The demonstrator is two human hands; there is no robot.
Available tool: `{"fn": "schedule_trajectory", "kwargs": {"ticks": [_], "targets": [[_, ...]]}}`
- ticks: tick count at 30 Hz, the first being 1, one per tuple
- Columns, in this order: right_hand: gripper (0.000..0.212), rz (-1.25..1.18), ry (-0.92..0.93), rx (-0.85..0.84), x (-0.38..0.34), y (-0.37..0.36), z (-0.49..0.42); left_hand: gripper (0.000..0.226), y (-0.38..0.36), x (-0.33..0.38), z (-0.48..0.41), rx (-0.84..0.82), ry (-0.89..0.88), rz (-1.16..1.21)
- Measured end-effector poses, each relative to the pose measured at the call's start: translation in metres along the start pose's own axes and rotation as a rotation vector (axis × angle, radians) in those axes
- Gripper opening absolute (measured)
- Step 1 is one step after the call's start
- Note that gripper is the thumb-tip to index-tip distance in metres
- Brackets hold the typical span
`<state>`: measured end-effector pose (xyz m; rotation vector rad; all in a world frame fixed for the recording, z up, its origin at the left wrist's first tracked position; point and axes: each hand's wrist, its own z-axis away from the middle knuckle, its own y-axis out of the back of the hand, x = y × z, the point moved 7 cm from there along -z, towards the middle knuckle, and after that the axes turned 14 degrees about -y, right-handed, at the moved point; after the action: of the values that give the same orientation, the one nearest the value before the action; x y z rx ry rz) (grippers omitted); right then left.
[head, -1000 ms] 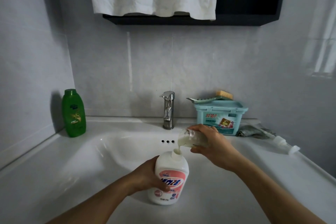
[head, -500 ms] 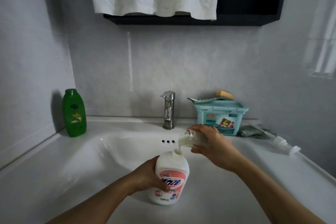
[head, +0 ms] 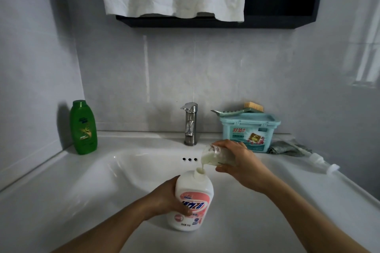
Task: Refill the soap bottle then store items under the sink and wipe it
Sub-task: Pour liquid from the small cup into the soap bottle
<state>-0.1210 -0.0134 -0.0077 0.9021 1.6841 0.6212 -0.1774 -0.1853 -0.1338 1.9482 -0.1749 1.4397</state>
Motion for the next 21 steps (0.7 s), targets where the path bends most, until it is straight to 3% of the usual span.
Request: {"fn": "schedule_trajectory", "kwargs": {"ticks": [21], "targets": [[0.053,0.018,0.004,0.012,0.0002,-0.0001,-0.001,0.07,0.0001,0.0004,0.0007,0.009,-0.001,0.012]]}}
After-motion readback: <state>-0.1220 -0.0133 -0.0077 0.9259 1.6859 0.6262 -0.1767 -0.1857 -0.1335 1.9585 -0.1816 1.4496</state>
